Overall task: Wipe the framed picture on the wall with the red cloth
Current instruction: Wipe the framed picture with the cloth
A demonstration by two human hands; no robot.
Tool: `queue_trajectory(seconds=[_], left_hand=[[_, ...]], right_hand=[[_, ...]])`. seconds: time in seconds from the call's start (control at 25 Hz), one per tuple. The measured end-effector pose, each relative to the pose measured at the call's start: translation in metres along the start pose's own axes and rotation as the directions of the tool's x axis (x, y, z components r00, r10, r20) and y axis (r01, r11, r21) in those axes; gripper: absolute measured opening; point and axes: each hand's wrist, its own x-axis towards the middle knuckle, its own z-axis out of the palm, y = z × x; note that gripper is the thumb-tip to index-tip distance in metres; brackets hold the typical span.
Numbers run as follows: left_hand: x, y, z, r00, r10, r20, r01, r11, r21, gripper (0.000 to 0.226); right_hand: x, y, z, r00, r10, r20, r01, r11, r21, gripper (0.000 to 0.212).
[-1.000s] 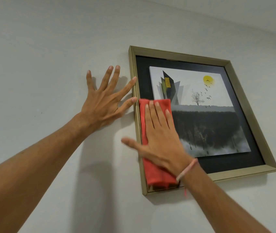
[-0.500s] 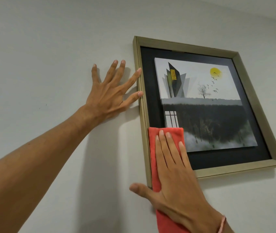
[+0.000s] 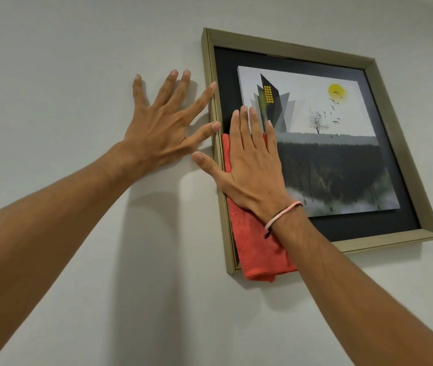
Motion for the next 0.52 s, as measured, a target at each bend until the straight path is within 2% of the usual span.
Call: queue_trajectory(seconds=[0.24,0.4,0.52], left_hand=[[0.001,0.0,0.002,1.0,0.0,-0.012,0.0,1.0,-0.021,0.08],[0.0,-0.001,0.005,0.999,-0.002,-0.048,0.001,1.0,-0.016,0.079],[0.001,0.0,0.004,0.999,-0.005,-0.045,0.005,1.0,-0.002,0.081]], right_hand=[[-0.008,0.002,0.009,0.977,0.042,-0.21,-0.03,0.998,0.06,0.106],[-0.021,0.001,0.008,0.863,-0.016,-0.505,0.041,0.998,0.038,0.067],[-0.026,0.0,0.001,0.862,0.004,-0.507,0.076,0.988,0.137,0.053]])
